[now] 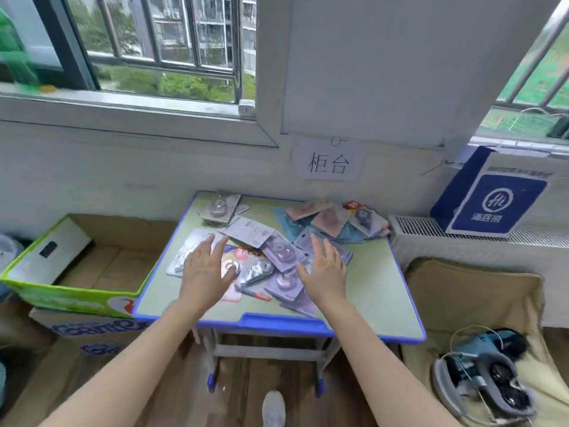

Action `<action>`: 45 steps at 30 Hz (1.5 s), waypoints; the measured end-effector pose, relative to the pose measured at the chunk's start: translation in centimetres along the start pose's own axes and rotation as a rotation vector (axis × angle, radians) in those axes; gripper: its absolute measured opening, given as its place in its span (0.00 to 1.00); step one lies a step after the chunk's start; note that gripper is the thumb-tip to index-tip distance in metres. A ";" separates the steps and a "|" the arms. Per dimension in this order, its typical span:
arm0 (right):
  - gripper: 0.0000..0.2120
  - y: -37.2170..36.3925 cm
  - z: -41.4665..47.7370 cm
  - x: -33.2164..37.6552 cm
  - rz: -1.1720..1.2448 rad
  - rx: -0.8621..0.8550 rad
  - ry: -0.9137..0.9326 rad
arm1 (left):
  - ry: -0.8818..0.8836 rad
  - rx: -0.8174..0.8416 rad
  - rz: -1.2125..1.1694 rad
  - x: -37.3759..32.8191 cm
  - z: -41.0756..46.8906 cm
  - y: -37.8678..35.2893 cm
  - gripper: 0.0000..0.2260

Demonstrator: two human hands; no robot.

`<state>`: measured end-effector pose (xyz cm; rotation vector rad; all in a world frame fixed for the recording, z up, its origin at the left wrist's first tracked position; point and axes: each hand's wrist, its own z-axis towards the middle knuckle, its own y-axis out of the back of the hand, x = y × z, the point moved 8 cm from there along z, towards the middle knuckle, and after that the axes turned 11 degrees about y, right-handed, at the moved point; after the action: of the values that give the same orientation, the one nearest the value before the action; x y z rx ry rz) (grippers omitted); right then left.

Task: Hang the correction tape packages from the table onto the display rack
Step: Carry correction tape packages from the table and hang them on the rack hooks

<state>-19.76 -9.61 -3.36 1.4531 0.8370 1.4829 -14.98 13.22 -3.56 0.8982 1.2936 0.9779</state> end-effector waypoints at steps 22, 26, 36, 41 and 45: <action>0.34 -7.4 21.7 -13.3 -0.140 0.198 -0.467 | 0.134 0.225 0.115 1.7 26.3 -11.6 0.30; 0.35 -8.3 22.3 -14.7 -0.111 0.200 -0.543 | 0.149 0.307 0.155 3.0 28.2 -13.3 0.32; 0.38 -7.3 22.8 -15.1 0.003 0.046 -0.628 | 0.127 0.251 0.058 3.4 29.4 -13.8 0.28; 0.39 -6.8 20.9 -14.3 -0.055 0.059 -0.632 | 0.100 0.211 0.028 3.2 29.1 -13.1 0.27; 0.39 -6.9 19.2 -13.4 -0.030 0.047 -0.626 | 0.069 0.158 0.006 2.3 28.3 -12.3 0.27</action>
<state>-0.77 -21.22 -13.33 1.7892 0.4998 0.8959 14.21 11.32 -13.74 0.9972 1.4427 0.9277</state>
